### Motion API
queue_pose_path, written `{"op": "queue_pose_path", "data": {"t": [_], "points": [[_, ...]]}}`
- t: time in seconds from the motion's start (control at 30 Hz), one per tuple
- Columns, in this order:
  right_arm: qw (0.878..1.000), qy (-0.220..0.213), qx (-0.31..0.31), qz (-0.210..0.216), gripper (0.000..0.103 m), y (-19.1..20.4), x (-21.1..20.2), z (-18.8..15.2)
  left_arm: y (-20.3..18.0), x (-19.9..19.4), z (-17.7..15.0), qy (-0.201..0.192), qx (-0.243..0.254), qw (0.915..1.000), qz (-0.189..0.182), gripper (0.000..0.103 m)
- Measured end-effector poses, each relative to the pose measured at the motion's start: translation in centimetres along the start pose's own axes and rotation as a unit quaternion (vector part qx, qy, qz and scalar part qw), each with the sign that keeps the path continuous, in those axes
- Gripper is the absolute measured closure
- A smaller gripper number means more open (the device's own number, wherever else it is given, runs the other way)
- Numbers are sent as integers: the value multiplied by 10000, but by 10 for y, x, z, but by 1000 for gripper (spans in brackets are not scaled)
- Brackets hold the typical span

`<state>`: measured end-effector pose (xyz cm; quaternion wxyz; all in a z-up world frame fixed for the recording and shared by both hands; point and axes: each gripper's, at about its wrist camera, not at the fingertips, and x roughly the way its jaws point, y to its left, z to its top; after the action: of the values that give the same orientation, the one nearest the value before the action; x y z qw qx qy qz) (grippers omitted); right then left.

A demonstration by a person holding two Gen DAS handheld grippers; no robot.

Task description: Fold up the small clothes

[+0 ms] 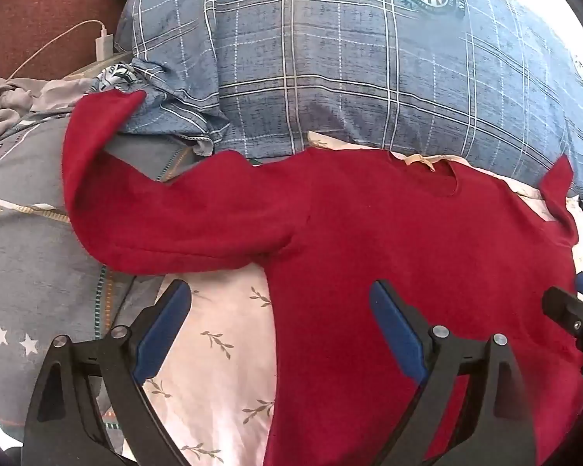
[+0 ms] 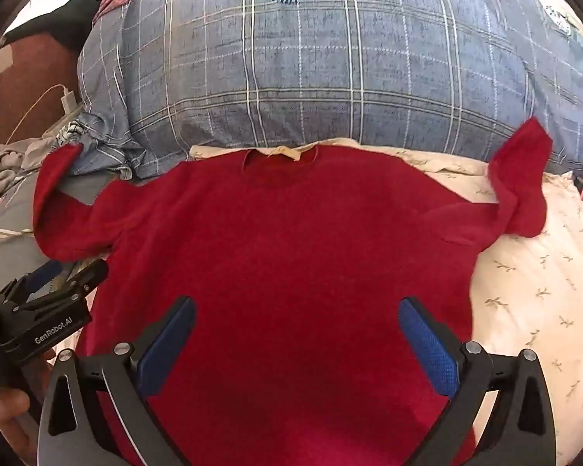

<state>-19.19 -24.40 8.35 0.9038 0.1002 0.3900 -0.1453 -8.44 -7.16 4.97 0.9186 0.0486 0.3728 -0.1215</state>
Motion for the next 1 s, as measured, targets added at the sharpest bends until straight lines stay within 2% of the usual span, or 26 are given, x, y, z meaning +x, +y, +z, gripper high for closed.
{"op": "queue_pose_path", "data": {"t": [0.17, 0.23, 0.33, 0.53, 0.67, 0.8, 1.0], "points": [[10000, -81, -42, 3, 0, 4, 2, 0, 1, 3, 1, 30, -34, 10000, 59, 9], [9998, -181, -29, -124, 0, 19, -3, -2, 1, 3, 1, 34, -38, 10000, 46, 9], [9996, -292, -41, 21, 0, 3, -1, 1, 0, 2, 1, -13, -8, 10000, 48, 9], [9999, -85, 86, 85, 1, -3, 5, 4, -4, 2, 0, -60, 57, 9999, 85, 9], [9997, 37, -230, -71, 3, 7, 7, 5, -3, 2, 0, -102, 76, 9999, 108, 9], [9984, -42, -533, -179, 4, 15, 8, 7, -2, 1, -1, -133, 76, 9998, 111, 9], [9986, 46, -489, -193, 4, 16, 10, 10, -2, 1, -2, -152, 130, 9997, 151, 9]]}}
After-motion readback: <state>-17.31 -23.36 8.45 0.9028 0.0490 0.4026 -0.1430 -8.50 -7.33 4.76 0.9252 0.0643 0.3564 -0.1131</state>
